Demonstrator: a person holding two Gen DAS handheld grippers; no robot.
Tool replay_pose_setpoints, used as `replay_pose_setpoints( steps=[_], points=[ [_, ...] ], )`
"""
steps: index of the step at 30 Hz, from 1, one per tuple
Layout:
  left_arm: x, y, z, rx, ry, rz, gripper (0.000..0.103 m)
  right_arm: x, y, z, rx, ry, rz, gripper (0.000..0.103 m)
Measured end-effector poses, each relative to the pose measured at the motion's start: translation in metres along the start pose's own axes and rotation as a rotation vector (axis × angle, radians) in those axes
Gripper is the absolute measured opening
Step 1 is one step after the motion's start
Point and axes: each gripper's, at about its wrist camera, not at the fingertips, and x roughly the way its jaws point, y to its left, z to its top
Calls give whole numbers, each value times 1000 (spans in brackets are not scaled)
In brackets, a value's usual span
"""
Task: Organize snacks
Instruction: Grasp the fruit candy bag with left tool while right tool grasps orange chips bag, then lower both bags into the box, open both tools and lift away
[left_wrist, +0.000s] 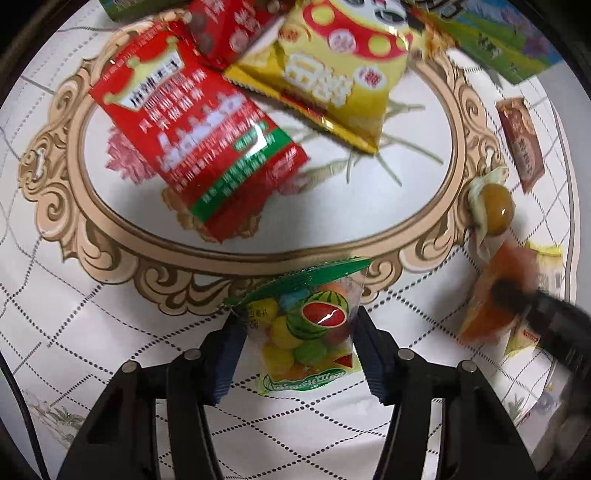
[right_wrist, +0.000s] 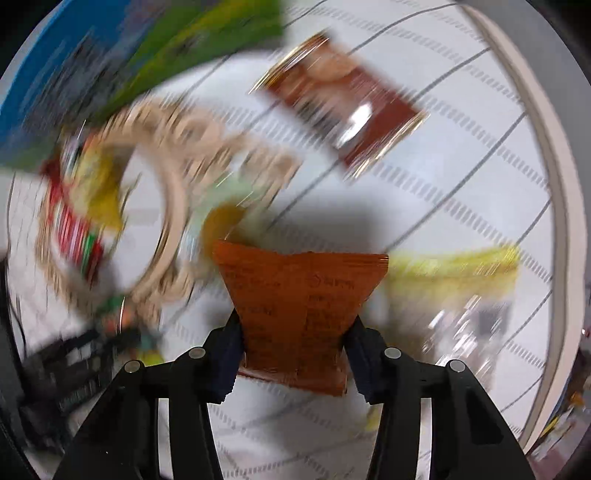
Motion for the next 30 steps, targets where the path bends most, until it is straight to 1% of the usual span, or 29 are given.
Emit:
replay_pose_setpoints(
  steps=[2,4,6,9,12,13,14,15,16,17,18,19,21,25,30],
  points=[
    [13,2,-2,-11,36,-13,56,10,10,-16,-36,31,-1,52],
    [23,0,-2,-9,60,-9,56,22,17,-27,-62,50,-16,53],
    [28,-5,-3,11,51,15,56,30,17,-32,-46,59,-23,55],
    [32,-17,-9,30,42,41,56,36,14,-36,-11,86,-8,59],
    [35,-24,-13,33,33,49,55,35,15,-39,-24,84,-19,60],
    [35,-22,-18,34,29,50,54,35,18,-39,-29,84,-25,60],
    [34,-26,-21,38,23,55,50,36,21,-41,-37,84,-32,60],
    [31,-29,-21,43,18,57,49,36,25,-42,-44,82,-40,59],
    [26,-29,-24,47,14,57,48,36,28,-44,-51,77,-45,56],
    [24,-31,-26,51,10,56,48,39,47,-48,-59,73,-49,53],
    [22,-32,-27,51,8,51,47,39,48,-48,-63,68,-44,51],
    [15,-33,-22,51,5,43,47,37,51,-51,-64,61,-36,49],
    [4,-36,-21,60,-13,32,47,27,51,-52,-65,49,-21,48],
    [-40,-48,-18,89,-97,2,47,-5,58,-50,-60,-4,31,47],
    [-117,-59,4,98,-226,-83,47,-78,72,-33,-87,-128,111,46]
  ],
)
